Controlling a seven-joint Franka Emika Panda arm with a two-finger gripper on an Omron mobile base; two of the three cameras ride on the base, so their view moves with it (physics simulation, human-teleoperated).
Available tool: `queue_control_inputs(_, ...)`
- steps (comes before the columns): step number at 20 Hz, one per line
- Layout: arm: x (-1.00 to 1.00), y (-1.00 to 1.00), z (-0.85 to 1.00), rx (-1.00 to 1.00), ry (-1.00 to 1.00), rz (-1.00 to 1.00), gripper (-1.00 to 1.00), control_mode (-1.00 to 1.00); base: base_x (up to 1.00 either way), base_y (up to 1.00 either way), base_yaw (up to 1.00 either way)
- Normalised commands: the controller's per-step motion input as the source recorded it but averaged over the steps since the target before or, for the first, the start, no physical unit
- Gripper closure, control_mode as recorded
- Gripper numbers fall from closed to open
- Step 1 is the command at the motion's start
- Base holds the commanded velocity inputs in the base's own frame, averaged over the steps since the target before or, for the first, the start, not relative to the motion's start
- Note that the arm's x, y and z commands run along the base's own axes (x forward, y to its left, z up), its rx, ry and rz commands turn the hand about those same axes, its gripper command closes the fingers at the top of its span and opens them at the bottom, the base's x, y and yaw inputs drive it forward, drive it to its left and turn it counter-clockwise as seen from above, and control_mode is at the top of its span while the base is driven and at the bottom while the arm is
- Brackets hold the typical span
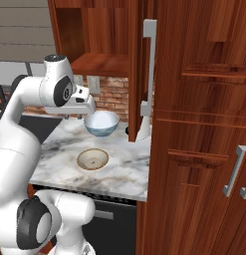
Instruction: Pick up the bowls on the counter and stack them on top of one another in the open cabinet. Place the smaller bowl on top of the larger bowl.
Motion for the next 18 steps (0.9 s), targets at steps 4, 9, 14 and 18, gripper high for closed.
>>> queue_control_inputs(4,-0.08,0.0,0.0,0.0,-0.01,0.0,-1.0,-1.0,0.0,0.0,0.0)
queue_control_inputs(9,-0.22,0.01,-0.11,0.0,-0.03,0.0,-1.0,-1.0,0.0,0.0,0.0)
queue_control_inputs(14,-0.08,0.09,-0.31,-0.03,0.0,0.0,-1.0,-1.0,0.0,0.0,0.0)
queue_control_inputs(18,-0.2,0.07,-0.23,0.0,-0.01,0.0,-1.0,-1.0,0.0,0.0,0.0)
